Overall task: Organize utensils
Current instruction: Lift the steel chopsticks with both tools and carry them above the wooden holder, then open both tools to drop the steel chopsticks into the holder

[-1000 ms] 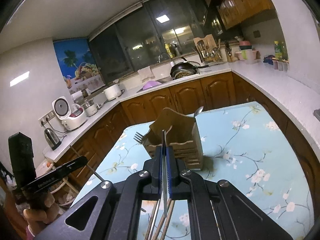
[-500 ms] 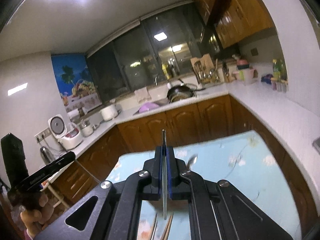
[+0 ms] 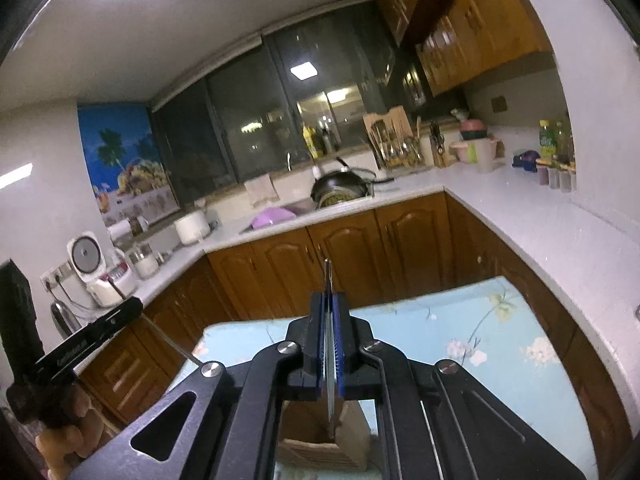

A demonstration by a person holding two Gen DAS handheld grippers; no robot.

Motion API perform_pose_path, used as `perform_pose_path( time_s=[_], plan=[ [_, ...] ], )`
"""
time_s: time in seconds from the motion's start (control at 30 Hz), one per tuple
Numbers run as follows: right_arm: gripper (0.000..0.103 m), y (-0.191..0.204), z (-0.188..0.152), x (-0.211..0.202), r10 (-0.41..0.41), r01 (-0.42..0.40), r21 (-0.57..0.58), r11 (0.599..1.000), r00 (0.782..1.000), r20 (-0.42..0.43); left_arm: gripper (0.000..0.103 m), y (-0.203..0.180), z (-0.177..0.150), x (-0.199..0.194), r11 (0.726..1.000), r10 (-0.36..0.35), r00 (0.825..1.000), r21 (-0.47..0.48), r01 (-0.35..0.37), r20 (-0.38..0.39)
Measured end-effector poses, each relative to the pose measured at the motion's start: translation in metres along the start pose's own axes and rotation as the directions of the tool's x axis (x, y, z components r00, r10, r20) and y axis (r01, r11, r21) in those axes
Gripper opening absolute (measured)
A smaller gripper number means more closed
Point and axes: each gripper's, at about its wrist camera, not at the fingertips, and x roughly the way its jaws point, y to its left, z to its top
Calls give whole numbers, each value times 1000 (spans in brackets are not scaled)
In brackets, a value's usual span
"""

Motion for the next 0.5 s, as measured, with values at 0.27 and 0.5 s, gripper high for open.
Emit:
perform_pose_path(
  time_s=[0.27, 0.5],
  plan=[
    [4, -9, -37, 31, -6, 7, 4, 1000, 995, -103, 4, 6, -36, 39, 1000, 7, 992, -6, -8, -126],
    [4, -13, -41, 34, -13, 13, 0, 1000, 992, -126, 5, 13, -48, 44, 1000, 19, 988, -13, -21, -155]
  ],
)
